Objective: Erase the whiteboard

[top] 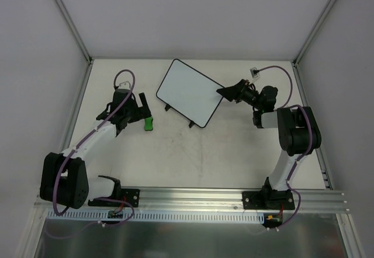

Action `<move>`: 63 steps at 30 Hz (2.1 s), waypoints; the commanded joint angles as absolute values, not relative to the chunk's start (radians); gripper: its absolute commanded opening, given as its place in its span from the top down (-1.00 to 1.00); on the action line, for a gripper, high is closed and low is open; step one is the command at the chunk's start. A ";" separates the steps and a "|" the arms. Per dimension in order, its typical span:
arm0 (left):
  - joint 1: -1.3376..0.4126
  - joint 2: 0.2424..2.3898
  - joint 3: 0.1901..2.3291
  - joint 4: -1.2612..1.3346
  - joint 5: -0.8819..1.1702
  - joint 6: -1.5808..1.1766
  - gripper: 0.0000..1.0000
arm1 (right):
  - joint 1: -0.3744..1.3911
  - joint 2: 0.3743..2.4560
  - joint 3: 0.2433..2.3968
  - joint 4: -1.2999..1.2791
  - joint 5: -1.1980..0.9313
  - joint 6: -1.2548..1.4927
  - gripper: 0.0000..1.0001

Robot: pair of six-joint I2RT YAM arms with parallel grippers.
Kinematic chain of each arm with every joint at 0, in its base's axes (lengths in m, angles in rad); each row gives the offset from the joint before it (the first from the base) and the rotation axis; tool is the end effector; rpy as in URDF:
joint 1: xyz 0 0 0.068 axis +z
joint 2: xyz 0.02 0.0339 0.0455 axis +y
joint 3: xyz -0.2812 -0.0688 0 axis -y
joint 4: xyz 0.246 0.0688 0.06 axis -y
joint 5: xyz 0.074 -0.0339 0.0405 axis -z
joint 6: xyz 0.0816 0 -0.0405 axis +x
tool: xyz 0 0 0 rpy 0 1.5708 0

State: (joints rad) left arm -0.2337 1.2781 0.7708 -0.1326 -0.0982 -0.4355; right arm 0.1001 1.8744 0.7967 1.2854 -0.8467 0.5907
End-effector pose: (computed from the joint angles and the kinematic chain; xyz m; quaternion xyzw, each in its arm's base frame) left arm 0.3010 -0.0634 0.2230 -0.1118 0.8858 -0.1058 0.4378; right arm 0.3906 0.1007 0.2200 -0.1700 0.6347 0.4833 0.5786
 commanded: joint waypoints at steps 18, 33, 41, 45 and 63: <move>-0.222 0.962 0.690 -0.123 -0.095 -0.463 -0.98 | -0.074 1.530 0.546 1.513 -0.747 0.626 -0.98; -0.224 0.746 0.609 -0.129 0.023 -0.480 -0.98 | -0.061 0.657 0.537 0.142 -0.454 0.151 -0.98; -0.222 0.646 0.506 -0.129 0.006 -0.456 -0.98 | -0.060 0.379 0.457 -0.181 -0.307 0.052 -0.99; -0.224 0.572 0.459 -0.130 -0.047 -0.448 -0.98 | -0.061 0.347 0.442 -0.258 -0.256 0.011 -0.98; -0.222 0.413 0.344 -0.130 -0.066 -0.399 -0.98 | -0.060 0.110 0.242 -0.264 -0.281 0.117 -0.98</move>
